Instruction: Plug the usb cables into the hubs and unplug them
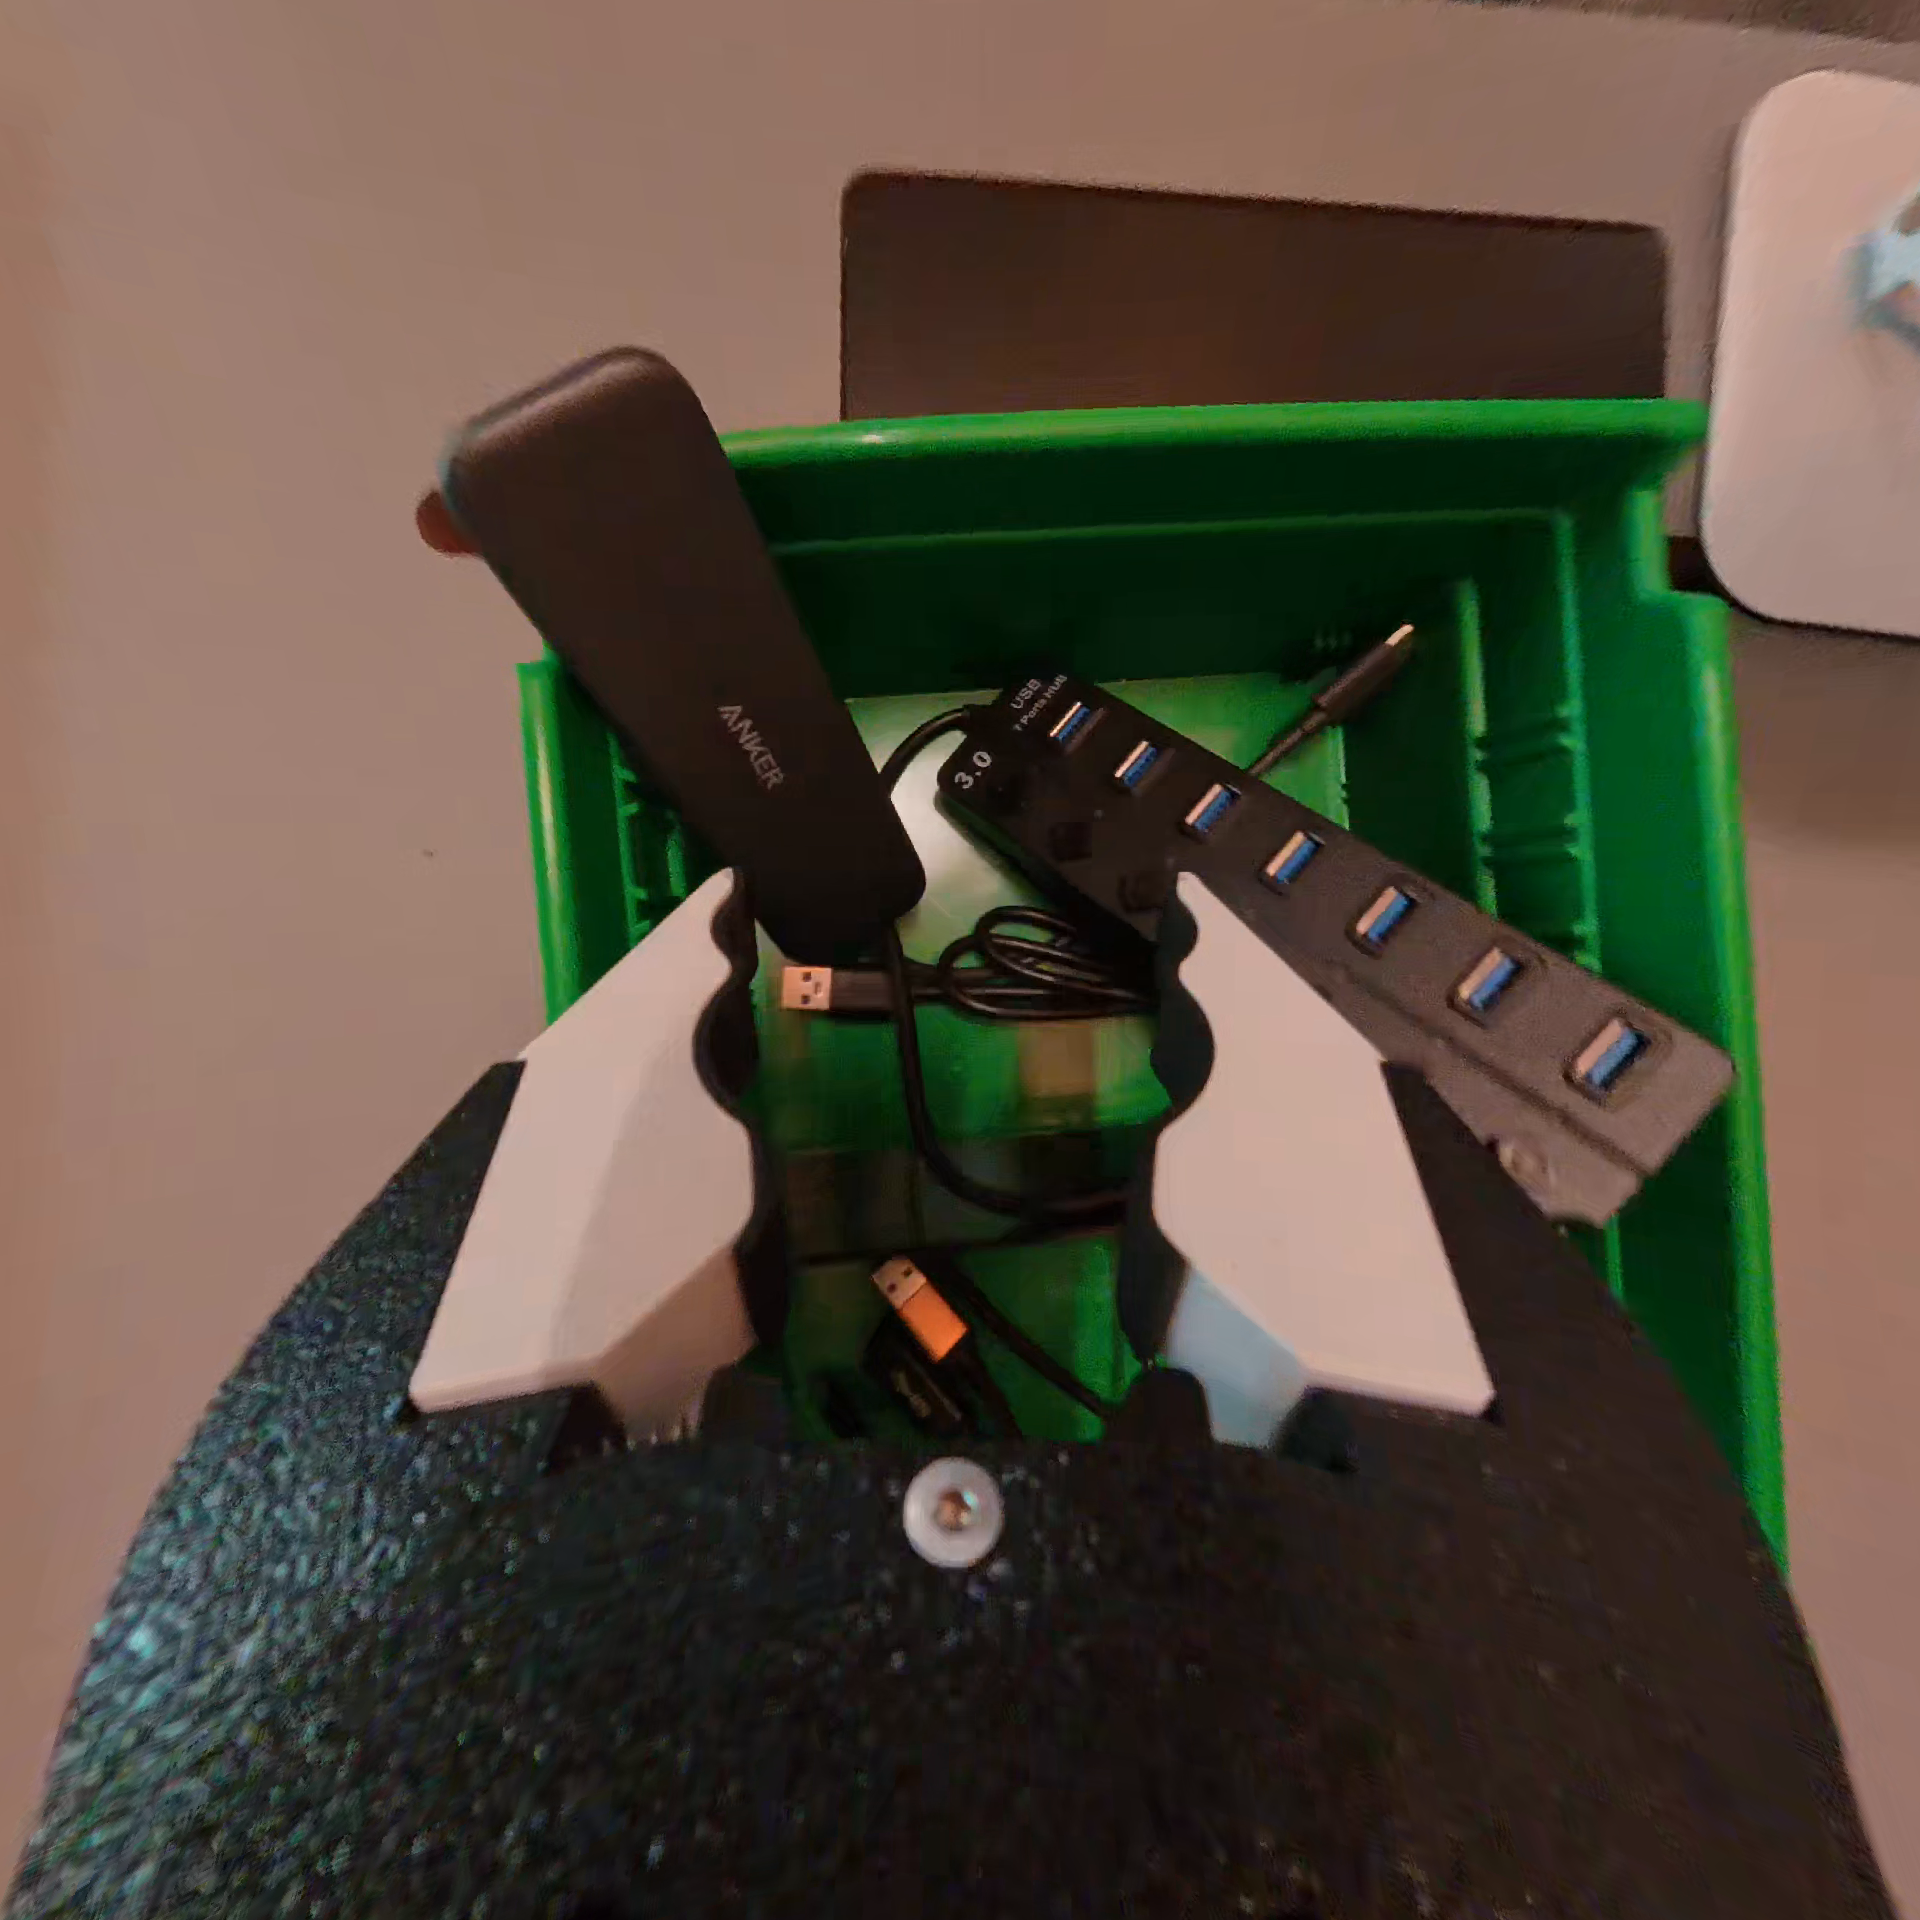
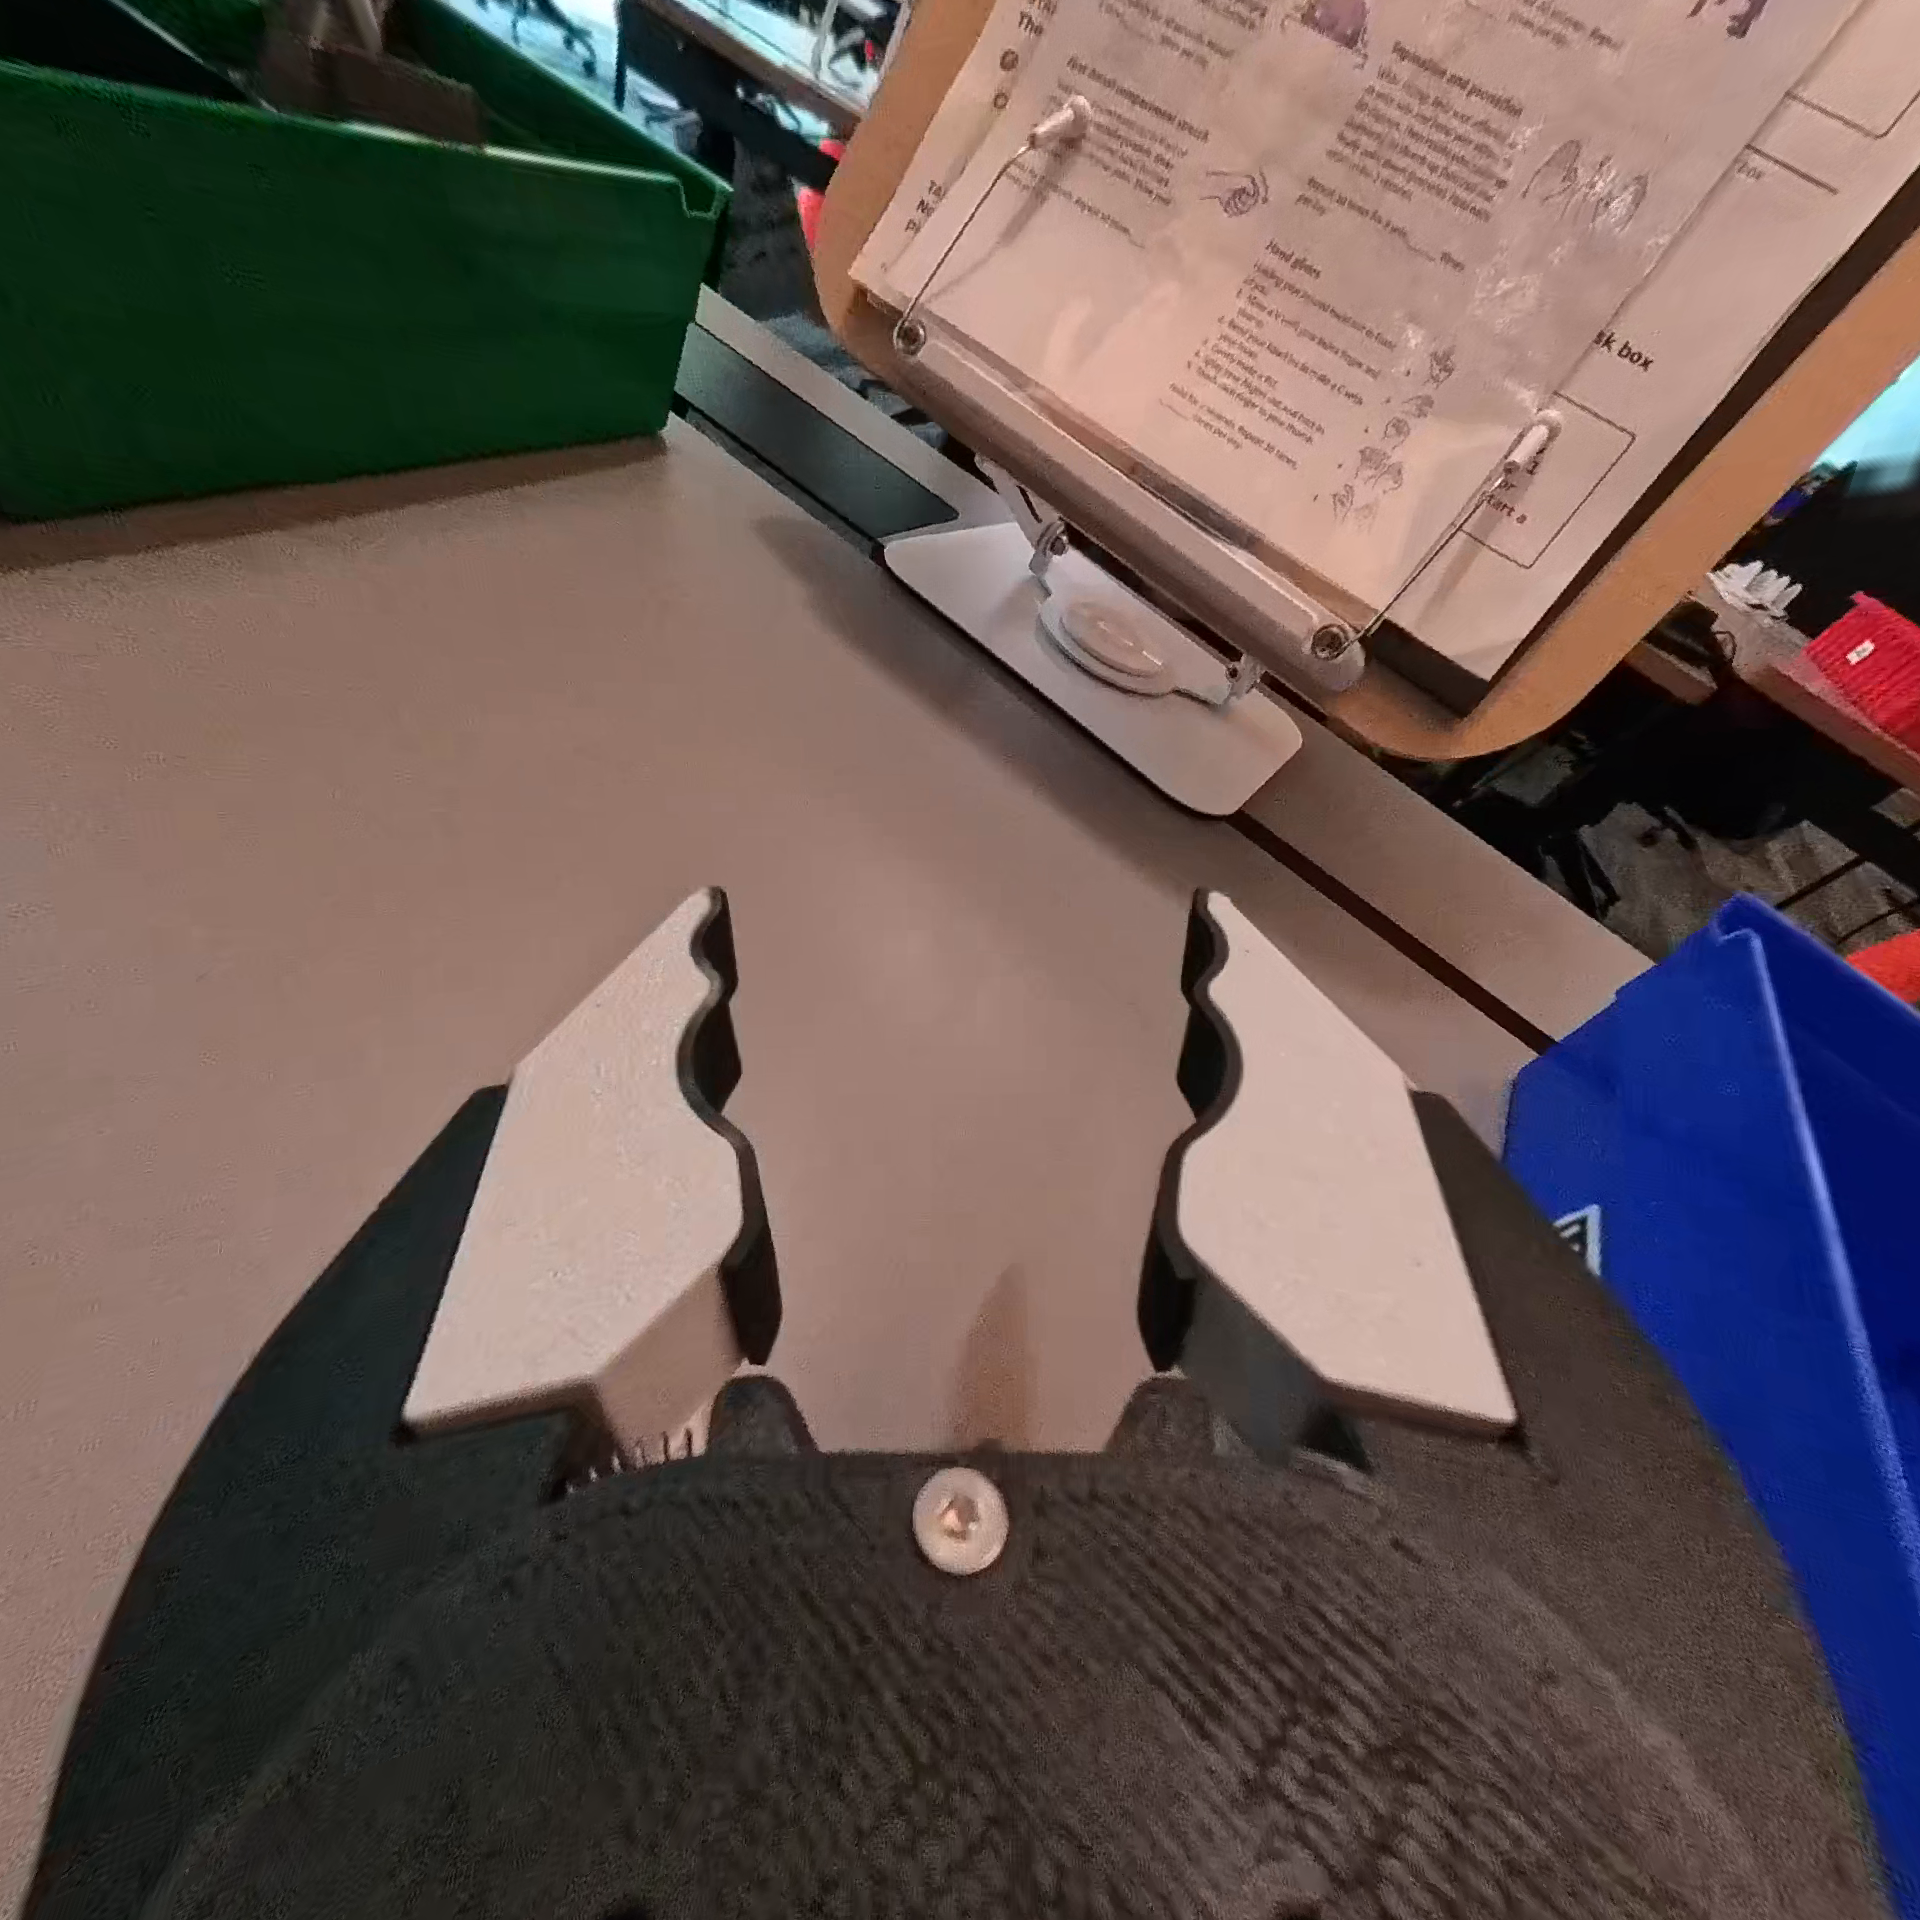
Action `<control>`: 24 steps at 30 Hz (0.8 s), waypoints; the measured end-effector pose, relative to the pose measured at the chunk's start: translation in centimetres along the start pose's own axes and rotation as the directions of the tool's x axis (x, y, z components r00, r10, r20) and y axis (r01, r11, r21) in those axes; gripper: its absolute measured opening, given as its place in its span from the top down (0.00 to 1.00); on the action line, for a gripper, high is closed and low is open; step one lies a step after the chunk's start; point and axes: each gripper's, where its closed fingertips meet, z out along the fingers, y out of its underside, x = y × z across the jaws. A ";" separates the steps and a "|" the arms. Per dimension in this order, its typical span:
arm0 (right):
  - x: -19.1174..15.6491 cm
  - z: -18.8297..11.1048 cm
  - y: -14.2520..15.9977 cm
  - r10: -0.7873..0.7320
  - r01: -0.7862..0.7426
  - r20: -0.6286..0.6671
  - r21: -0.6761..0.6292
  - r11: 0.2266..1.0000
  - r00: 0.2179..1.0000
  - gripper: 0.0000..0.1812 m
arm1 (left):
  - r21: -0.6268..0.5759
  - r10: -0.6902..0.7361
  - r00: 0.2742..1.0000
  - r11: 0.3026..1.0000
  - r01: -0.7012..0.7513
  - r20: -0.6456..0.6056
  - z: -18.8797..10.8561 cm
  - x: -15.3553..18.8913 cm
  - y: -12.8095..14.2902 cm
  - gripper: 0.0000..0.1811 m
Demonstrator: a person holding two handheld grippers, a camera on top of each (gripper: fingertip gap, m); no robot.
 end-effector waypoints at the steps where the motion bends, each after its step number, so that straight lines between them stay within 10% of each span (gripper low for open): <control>1: 0.1 0.0 0.2 -0.019 0.019 -0.003 -0.007 1.000 1.000 0.53 | -0.046 -0.035 0.999 0.998 0.036 0.005 0.8 -0.2 0.2 0.57; 18: 1.4 -0.9 0.3 0.093 -0.093 0.039 0.003 0.996 0.995 0.52 | -0.180 -0.032 0.925 0.978 0.108 0.380 4.8 -3.7 1.4 0.73; 24: 1.9 -1.0 0.4 0.104 -0.104 0.028 0.003 0.995 0.994 0.53 | -0.157 0.196 0.927 0.976 -0.152 0.320 3.2 -3.2 0.4 0.74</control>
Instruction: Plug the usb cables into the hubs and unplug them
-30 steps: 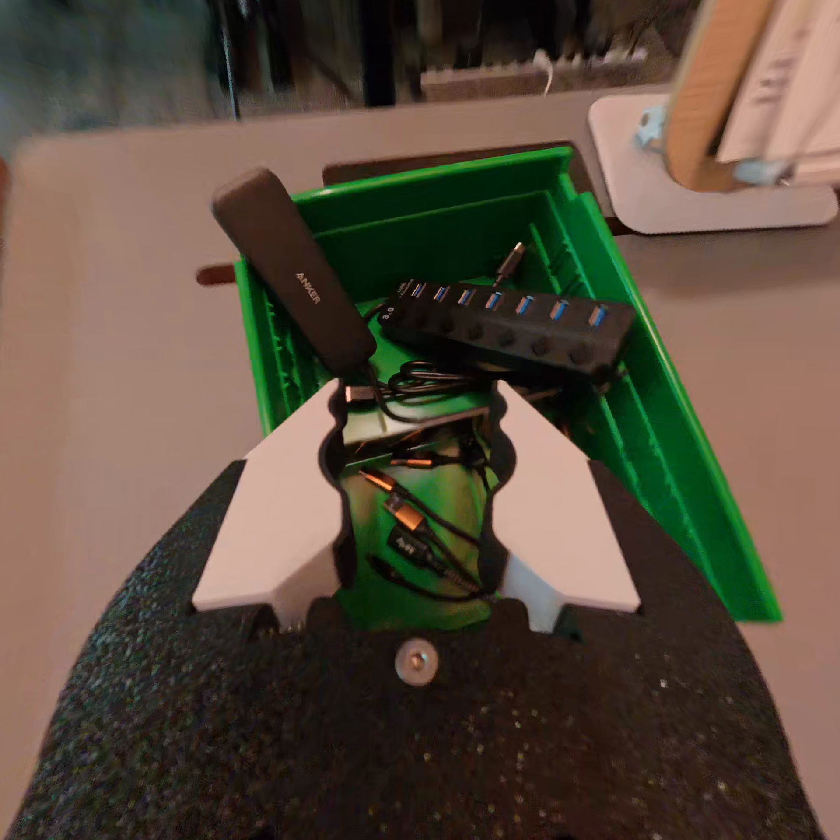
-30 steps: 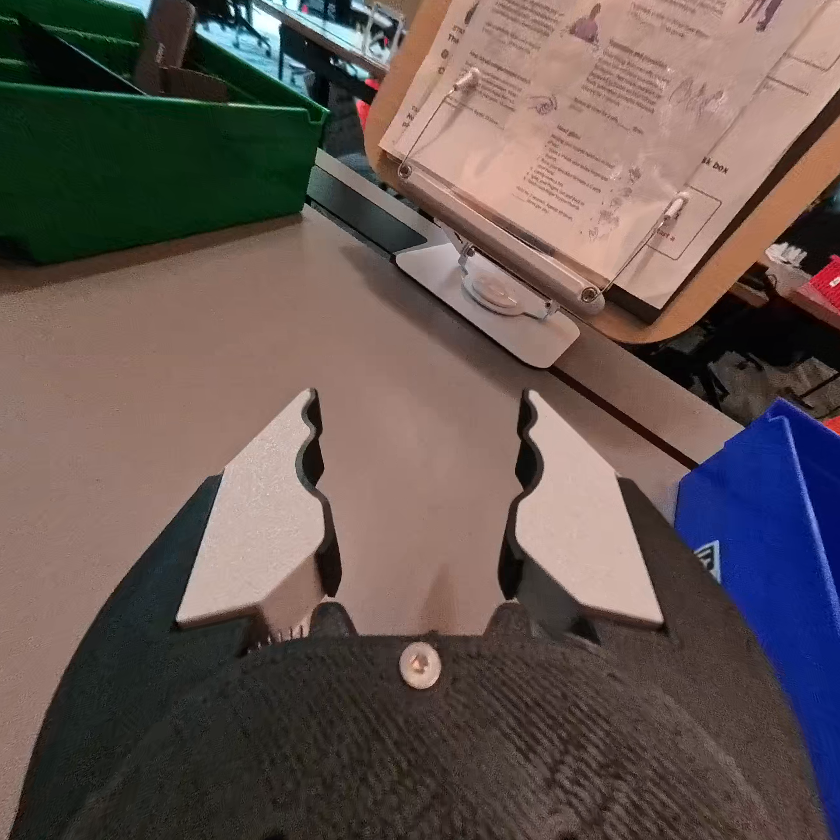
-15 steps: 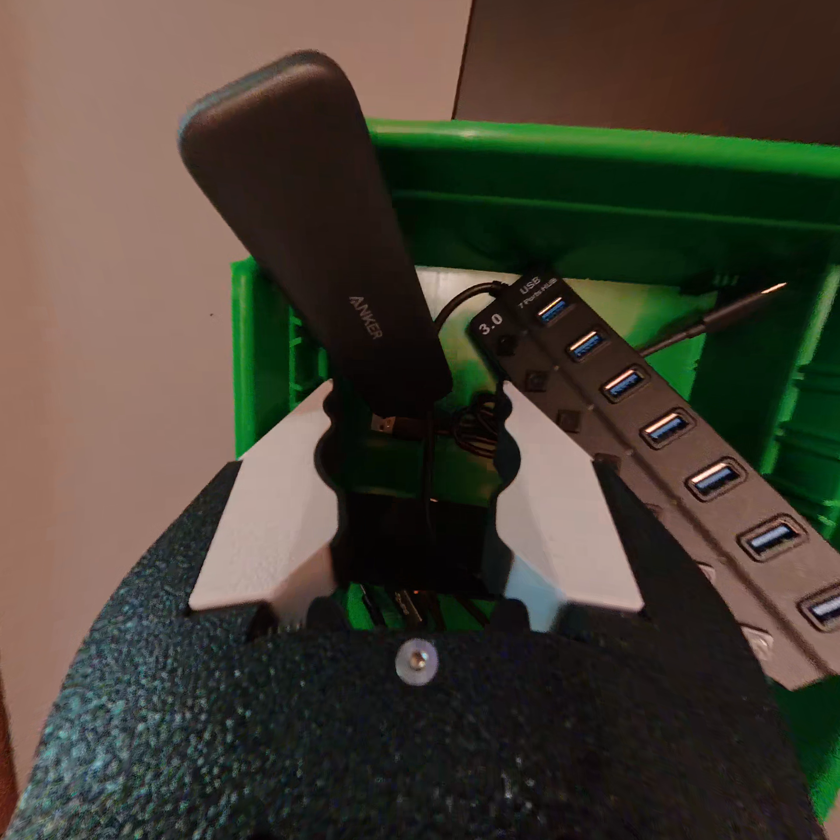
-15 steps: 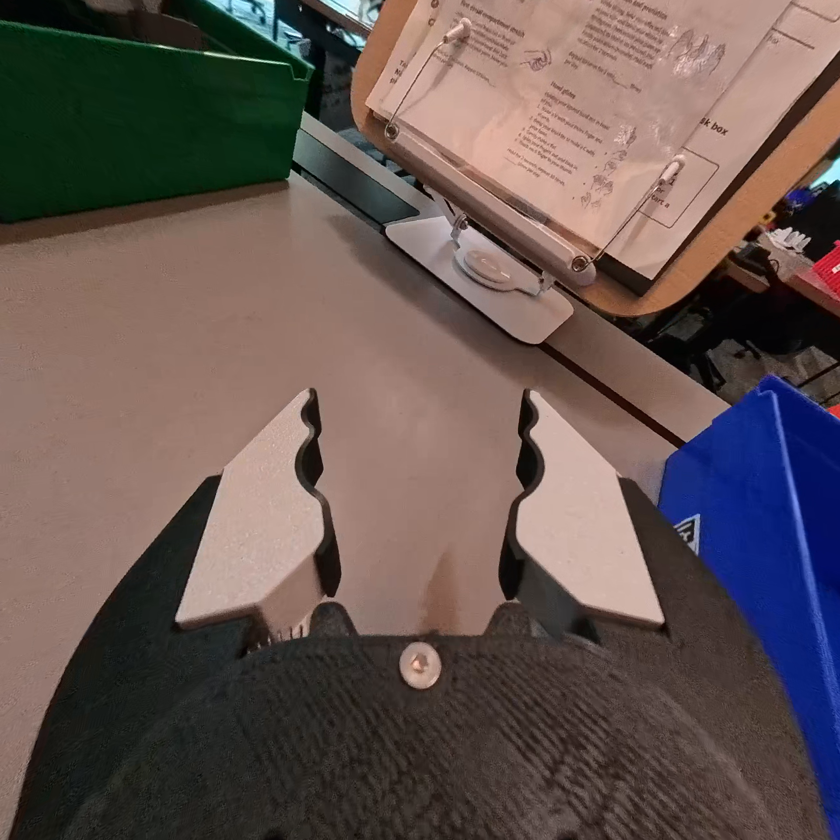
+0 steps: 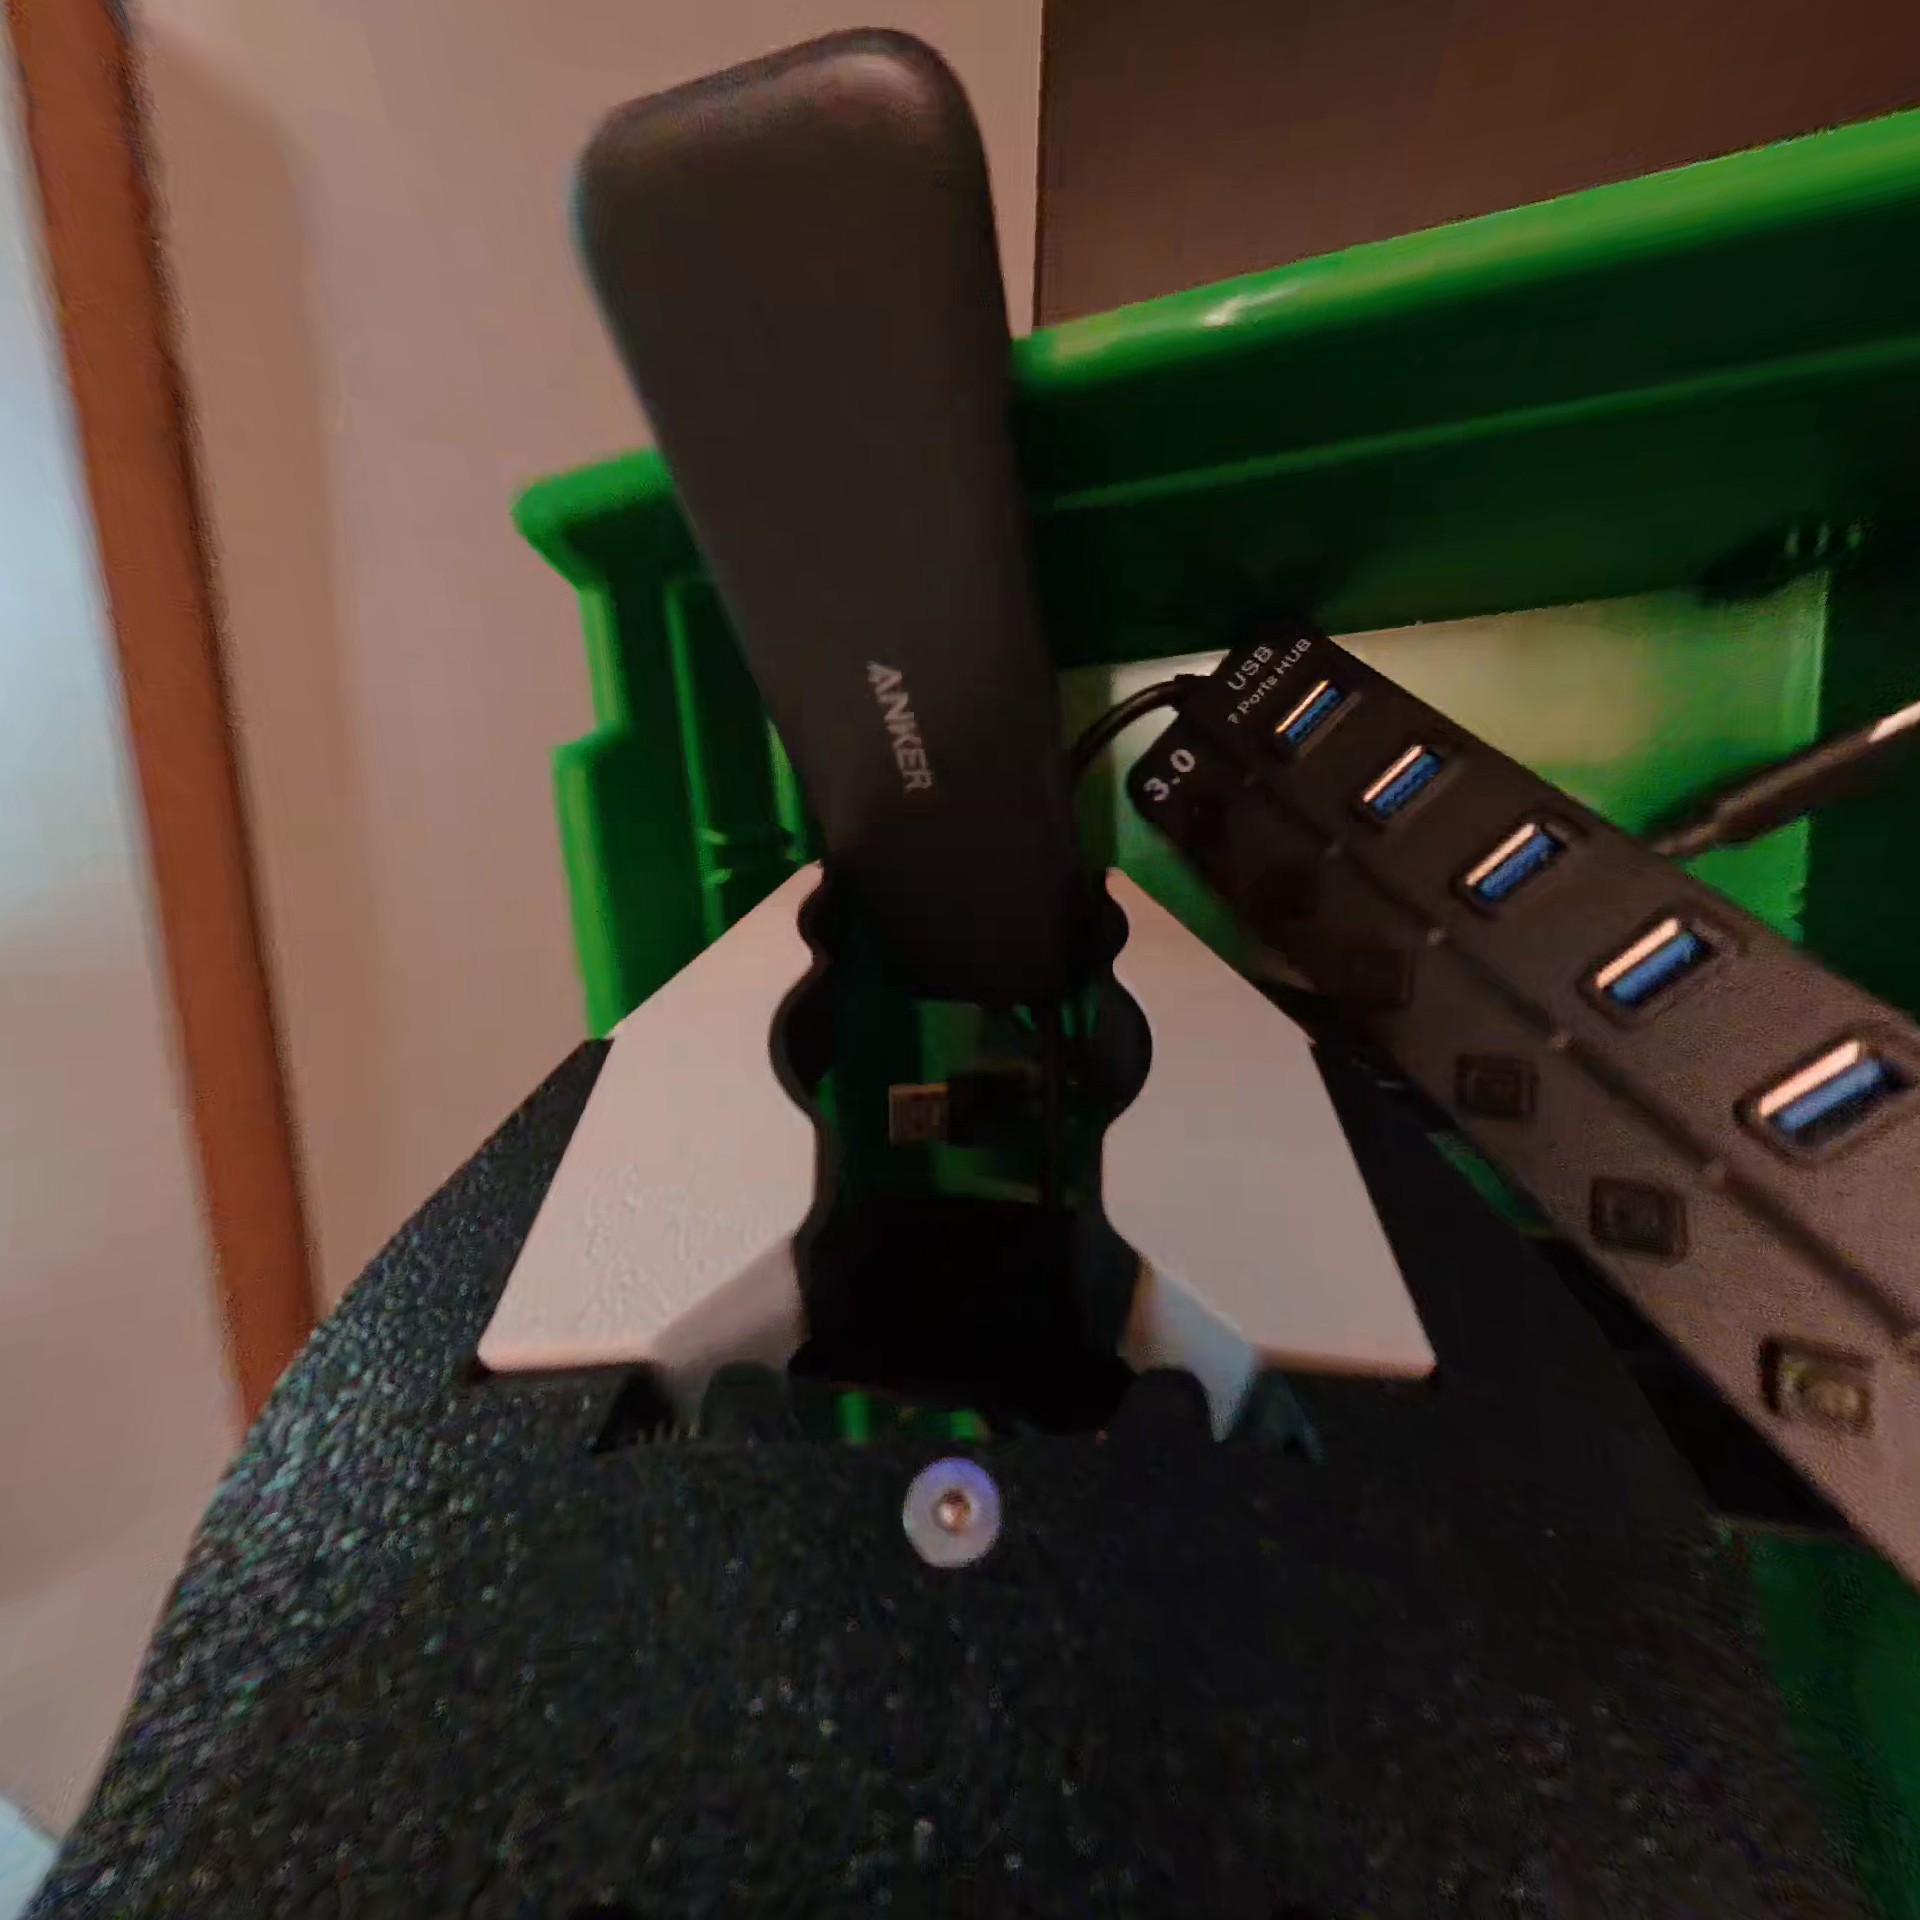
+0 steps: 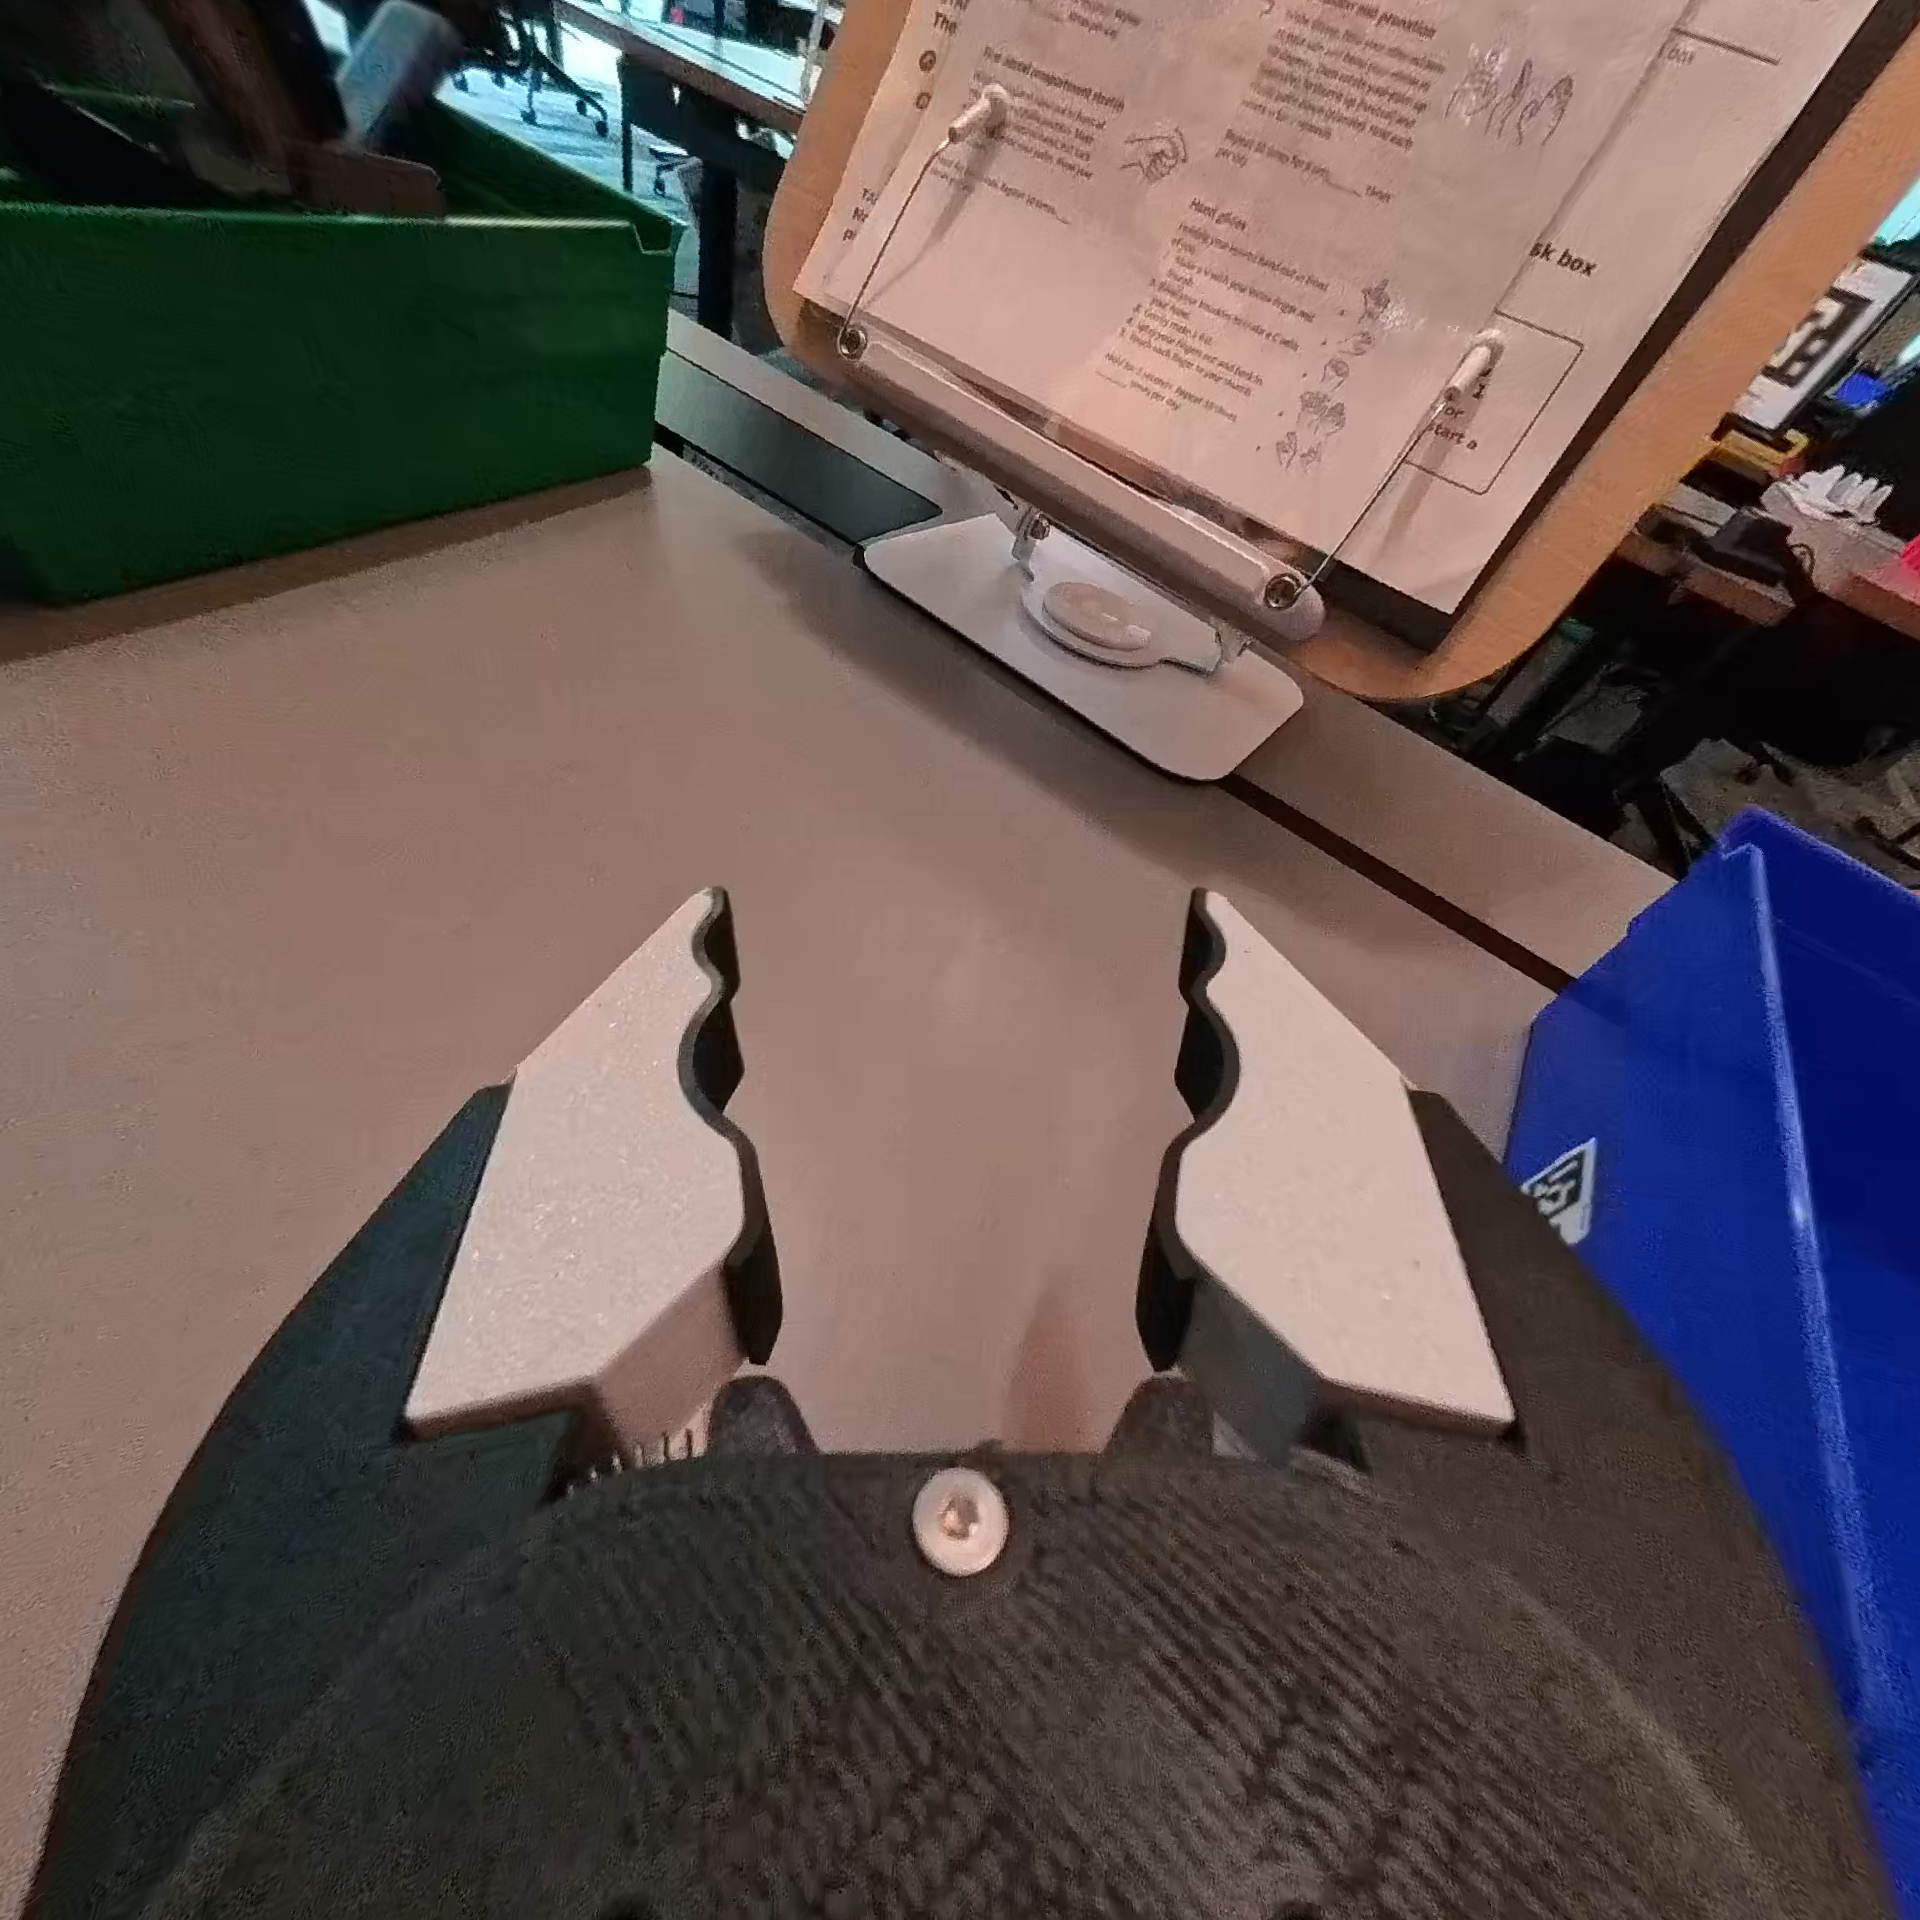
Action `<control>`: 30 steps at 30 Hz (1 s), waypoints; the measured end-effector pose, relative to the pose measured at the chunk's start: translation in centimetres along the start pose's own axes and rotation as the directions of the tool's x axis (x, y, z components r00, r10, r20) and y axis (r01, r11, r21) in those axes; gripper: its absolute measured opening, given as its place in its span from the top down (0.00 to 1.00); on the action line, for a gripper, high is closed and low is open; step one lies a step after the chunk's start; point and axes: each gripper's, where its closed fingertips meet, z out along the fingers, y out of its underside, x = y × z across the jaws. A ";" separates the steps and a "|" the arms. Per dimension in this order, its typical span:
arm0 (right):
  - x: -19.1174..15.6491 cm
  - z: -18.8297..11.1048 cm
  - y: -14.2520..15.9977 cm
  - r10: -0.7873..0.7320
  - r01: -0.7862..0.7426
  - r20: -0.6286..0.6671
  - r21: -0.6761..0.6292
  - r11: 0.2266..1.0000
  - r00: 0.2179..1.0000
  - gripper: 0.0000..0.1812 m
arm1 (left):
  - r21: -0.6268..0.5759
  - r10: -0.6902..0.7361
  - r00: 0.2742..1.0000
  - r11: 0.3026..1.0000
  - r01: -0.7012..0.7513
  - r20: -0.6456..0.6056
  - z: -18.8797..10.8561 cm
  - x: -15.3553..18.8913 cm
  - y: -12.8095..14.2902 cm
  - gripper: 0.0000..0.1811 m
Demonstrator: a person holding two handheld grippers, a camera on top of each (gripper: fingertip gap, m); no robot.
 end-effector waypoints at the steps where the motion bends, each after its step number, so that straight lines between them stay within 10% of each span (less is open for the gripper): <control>1: 0.2 -0.1 -0.1 0.004 -0.004 -0.004 0.004 1.000 1.000 0.53 | 0.052 0.052 0.998 0.997 -0.054 0.037 -0.9 -0.5 -0.6 0.75; 11: 1.0 -0.2 0.3 0.057 -0.057 -0.010 0.007 0.998 0.998 0.54 | 0.503 0.168 0.978 0.839 -0.206 0.120 -13.4 -1.9 -5.2 0.76; 30: 0.3 -0.3 -0.3 0.112 -0.115 0.050 0.054 0.992 0.992 0.55 | 0.773 0.030 0.870 0.445 -0.453 0.493 -40.0 -4.9 -5.0 0.76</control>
